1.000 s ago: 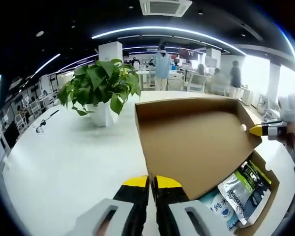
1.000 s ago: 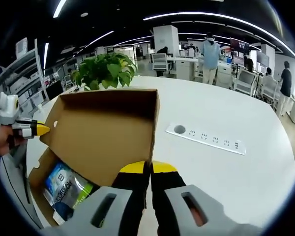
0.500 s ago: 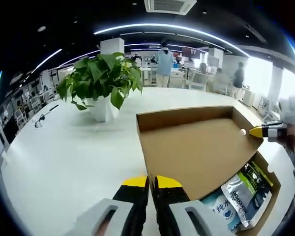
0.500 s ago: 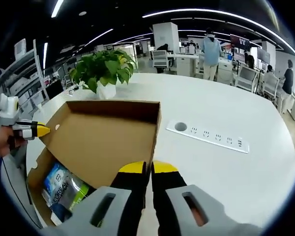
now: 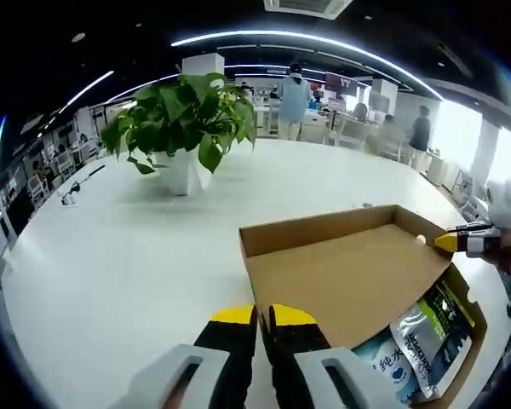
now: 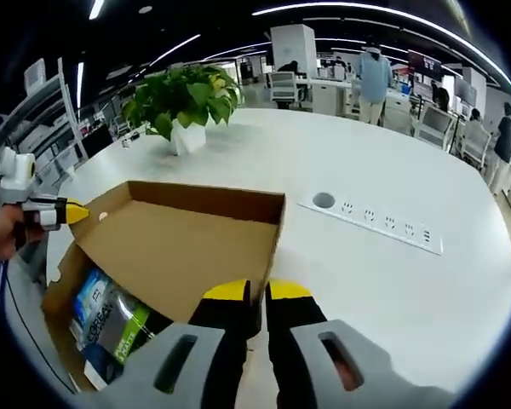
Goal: Operate the shoe box by opening the lid, removing the specified soft item, and placing it in the target area until the item is outside and the box remains undamaged.
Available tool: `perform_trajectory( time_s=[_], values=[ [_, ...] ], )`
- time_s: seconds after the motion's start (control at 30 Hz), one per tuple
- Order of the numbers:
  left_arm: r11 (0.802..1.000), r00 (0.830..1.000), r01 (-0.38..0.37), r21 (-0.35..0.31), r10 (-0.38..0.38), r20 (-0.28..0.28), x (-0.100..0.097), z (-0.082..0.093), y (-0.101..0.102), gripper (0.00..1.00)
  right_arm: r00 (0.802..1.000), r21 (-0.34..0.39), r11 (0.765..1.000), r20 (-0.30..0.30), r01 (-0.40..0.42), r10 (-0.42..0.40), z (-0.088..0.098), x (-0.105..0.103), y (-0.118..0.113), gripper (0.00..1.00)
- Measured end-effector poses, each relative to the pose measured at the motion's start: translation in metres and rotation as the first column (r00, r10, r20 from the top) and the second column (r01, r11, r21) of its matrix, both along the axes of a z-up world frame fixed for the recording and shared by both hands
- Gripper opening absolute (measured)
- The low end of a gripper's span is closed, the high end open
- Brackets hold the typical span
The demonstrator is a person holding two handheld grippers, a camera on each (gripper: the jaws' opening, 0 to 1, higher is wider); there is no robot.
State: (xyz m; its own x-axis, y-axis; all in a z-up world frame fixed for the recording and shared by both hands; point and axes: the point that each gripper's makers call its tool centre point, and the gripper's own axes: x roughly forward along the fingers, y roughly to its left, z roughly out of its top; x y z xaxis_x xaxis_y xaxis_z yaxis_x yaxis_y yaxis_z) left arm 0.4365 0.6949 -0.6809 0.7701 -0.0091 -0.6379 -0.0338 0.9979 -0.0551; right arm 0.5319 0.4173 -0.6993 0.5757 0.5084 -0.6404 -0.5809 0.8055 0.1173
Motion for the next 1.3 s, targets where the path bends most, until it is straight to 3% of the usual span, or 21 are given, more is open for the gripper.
perform_trajectory(
  time_s=[0.53, 0.87, 1.3],
  values=[
    [0.999, 0.999, 0.032, -0.009, -0.032, -0.011, -0.002, 0.0, -0.005, 0.08, 0.999, -0.043, 0.999, -0.021, -0.027, 0.026, -0.007, -0.005, -0.005, 0.1],
    [0.999, 1.0, 0.027, -0.028, -0.028, -0.015, -0.023, 0.002, -0.007, 0.08, 0.999, -0.049, 0.998, -0.026, -0.028, 0.027, -0.002, -0.018, -0.012, 0.1],
    [0.997, 1.0, 0.002, -0.081, 0.0, 0.024, -0.049, 0.016, -0.011, 0.11, 0.999, -0.007, 0.999, -0.023, 0.033, -0.034, 0.012, -0.045, -0.041, 0.12]
  ],
)
